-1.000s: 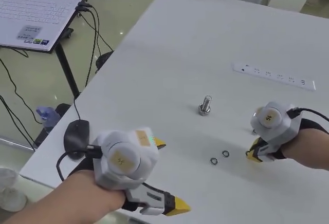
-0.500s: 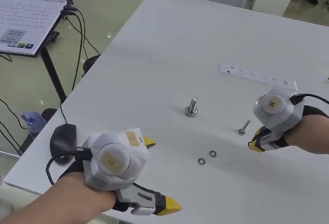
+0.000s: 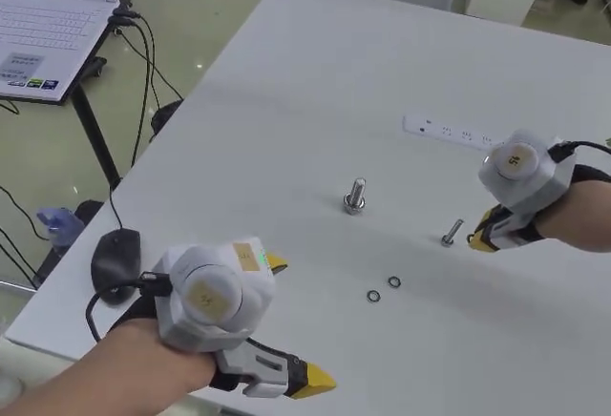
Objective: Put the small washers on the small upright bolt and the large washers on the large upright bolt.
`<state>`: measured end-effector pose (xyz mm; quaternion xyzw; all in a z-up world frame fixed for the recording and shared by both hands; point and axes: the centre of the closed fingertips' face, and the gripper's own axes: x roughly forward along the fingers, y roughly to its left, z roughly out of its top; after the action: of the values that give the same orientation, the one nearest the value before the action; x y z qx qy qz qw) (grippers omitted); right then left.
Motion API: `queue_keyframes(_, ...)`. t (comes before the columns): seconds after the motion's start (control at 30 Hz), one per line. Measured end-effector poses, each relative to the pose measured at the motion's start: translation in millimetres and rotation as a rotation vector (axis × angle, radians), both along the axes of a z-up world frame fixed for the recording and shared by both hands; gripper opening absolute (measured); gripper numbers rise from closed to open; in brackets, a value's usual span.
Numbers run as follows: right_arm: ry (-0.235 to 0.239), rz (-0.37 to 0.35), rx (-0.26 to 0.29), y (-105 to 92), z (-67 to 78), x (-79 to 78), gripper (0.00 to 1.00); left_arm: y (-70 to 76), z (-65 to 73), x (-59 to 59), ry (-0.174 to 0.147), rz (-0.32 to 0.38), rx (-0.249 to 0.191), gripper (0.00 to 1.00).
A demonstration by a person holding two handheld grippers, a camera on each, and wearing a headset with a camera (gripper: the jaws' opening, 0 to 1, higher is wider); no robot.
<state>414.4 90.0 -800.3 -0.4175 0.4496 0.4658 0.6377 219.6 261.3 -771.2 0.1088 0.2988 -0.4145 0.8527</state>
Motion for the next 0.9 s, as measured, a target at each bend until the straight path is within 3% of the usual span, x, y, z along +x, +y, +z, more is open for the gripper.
queue_keyframes(0.27,-0.024,0.001,0.013,7.0,4.6,23.0,0.12,1.6,-4.4,5.4,0.002,0.021,-0.007,0.87)
queue_keyframes(0.9,0.000,0.002,0.011,9.9,-12.2,36.8,0.12,4.2,-6.3,15.2,0.011,0.038,-0.010,0.89)
